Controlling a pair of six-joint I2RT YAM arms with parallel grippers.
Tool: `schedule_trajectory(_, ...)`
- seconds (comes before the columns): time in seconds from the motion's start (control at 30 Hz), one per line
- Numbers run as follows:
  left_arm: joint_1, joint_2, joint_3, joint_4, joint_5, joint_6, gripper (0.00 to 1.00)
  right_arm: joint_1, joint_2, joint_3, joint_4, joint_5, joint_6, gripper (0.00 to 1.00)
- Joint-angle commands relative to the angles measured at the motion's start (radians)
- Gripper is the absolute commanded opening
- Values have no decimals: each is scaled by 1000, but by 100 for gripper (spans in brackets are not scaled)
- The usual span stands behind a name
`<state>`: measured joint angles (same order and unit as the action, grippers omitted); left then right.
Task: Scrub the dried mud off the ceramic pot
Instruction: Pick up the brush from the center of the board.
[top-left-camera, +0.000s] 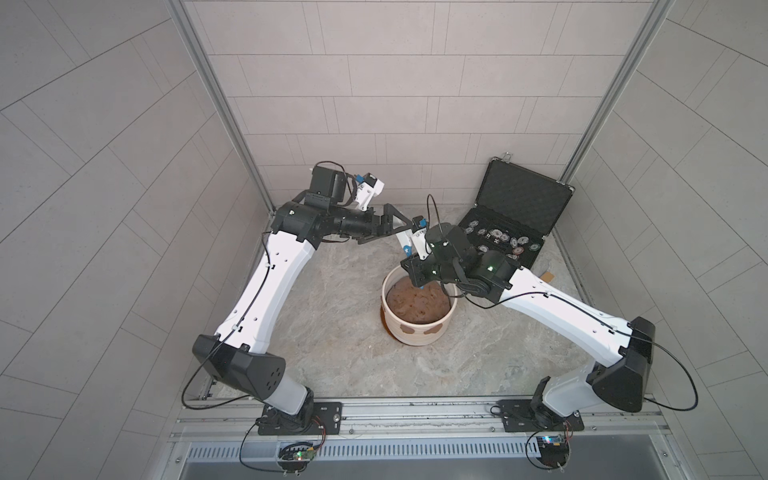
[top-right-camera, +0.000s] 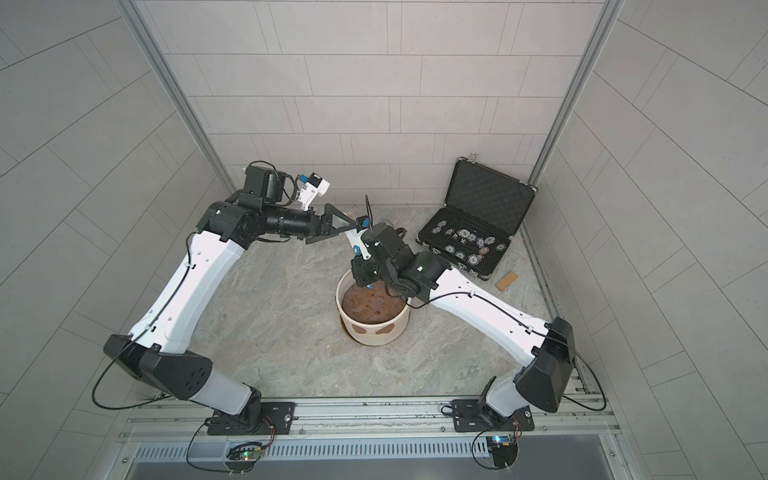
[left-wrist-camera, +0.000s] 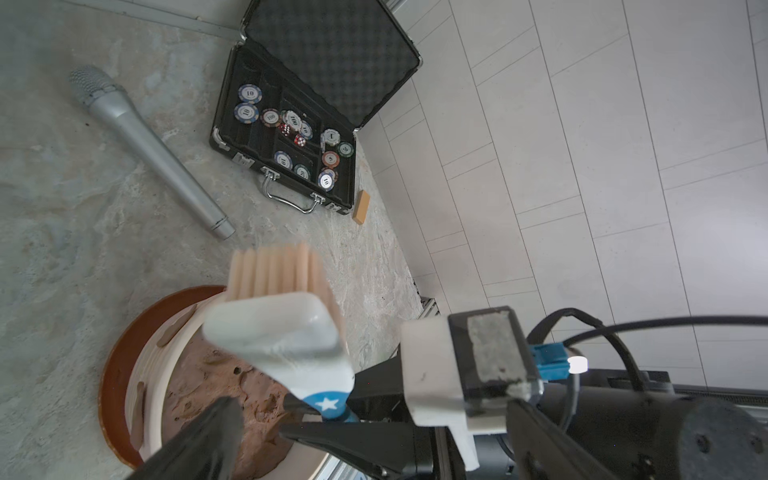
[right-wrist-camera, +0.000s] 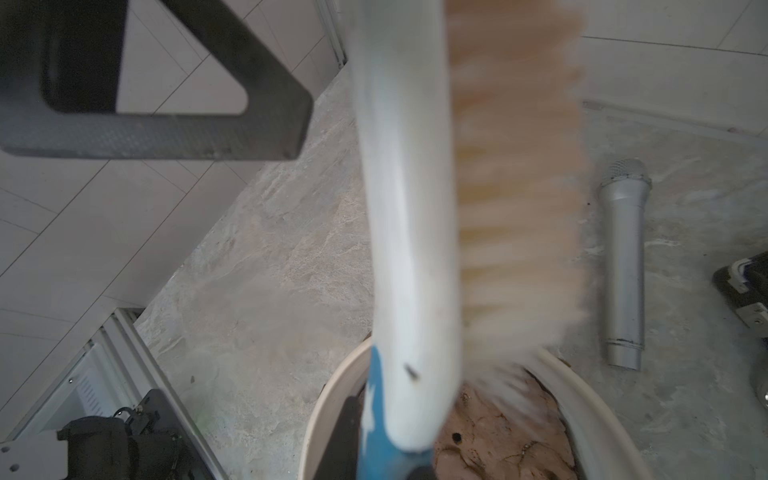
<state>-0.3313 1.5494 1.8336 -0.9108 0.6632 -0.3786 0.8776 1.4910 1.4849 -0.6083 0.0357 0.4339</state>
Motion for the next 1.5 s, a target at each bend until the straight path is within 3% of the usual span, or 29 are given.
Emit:
schedule_trajectory(0.0, 3, 26, 7, 16, -102, -75, 96, 31, -31, 25, 69, 69, 13, 0)
schedule_trajectory(0.27, 81, 8, -37, 64, -32, -155, 92, 39, -80, -40, 151, 61, 14, 0)
schedule_trajectory(0.4, 81, 12, -67, 137, 101, -176, 92, 45, -61, -41, 191, 34, 16, 0)
schedule_trajectory(0.63, 80, 14, -67, 117, 65, -141, 94, 57, 42, 69, 173, 80, 24, 0)
schedule_trajectory(0.77, 80, 12, -56, 80, -15, -113, 94, 60, 85, 127, 166, 84, 25, 0)
schedule_trajectory(0.83, 80, 14, -59, 66, -39, -105, 87, 67, 98, 140, 171, 76, 25, 0)
schedule_trajectory(1.0, 81, 25, -58, 76, 1, -108, 44, 75, 120, 156, 164, 88, 31, 0)
schedule_trajectory(1.17, 91, 27, -49, 76, 26, -120, 25, 75, 138, 163, 118, 97, 43, 1)
schedule_trajectory(1.3, 129, 25, -66, 84, 33, -180, 17, 71, 52, 61, 141, 103, 65, 29)
schedule_trajectory(1.4, 155, 16, -94, 107, 46, -249, 15, 69, -54, -115, 334, 81, 110, 57)
schedule_trajectory(1.47, 163, 6, -117, 134, 59, -296, 14, 67, -77, -162, 408, 65, 148, 62)
